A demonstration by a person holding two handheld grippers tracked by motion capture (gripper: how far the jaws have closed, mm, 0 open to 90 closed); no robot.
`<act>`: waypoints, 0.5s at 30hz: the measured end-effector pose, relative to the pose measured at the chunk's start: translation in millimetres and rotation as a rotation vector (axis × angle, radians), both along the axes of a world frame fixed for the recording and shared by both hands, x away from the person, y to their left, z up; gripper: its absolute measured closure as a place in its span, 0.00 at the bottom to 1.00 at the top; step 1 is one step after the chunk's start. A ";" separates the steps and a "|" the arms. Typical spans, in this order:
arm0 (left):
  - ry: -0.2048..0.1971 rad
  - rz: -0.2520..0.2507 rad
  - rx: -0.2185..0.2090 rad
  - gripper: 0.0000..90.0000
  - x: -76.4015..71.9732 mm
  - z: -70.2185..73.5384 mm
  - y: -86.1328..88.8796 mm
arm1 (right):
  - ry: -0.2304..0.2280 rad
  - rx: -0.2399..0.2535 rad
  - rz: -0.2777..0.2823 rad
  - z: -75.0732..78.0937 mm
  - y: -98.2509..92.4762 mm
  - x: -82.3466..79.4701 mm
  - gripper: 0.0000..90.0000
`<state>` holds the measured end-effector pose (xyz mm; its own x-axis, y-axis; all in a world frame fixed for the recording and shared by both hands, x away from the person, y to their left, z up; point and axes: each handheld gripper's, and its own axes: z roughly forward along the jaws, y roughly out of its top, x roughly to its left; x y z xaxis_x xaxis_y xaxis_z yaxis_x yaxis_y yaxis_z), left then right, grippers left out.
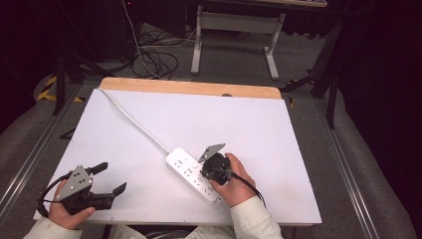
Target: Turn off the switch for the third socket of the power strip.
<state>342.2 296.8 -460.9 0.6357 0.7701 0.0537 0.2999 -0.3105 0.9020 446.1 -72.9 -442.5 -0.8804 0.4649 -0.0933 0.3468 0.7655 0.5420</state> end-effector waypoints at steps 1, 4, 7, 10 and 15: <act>0.000 -0.002 0.002 0.14 0.1 0.1 0.2 | 0.001 0.004 -0.004 -0.2 0.0 -0.1 1.00; -0.001 -0.001 0.003 0.14 0.2 0.1 0.3 | 0.009 0.011 -0.010 -0.5 -0.5 0.2 1.00; 0.001 0.001 -0.001 0.14 -0.1 -0.1 -0.3 | 0.007 0.013 -0.009 -1.1 -0.5 -0.1 1.00; 0.000 0.000 0.002 0.14 0.2 -0.1 -0.3 | -0.003 -0.004 0.007 -1.3 0.1 -0.3 1.00; 0.002 0.001 0.000 0.14 0.0 -0.1 -0.4 | -0.008 -0.001 0.001 -0.8 1.2 -1.3 1.00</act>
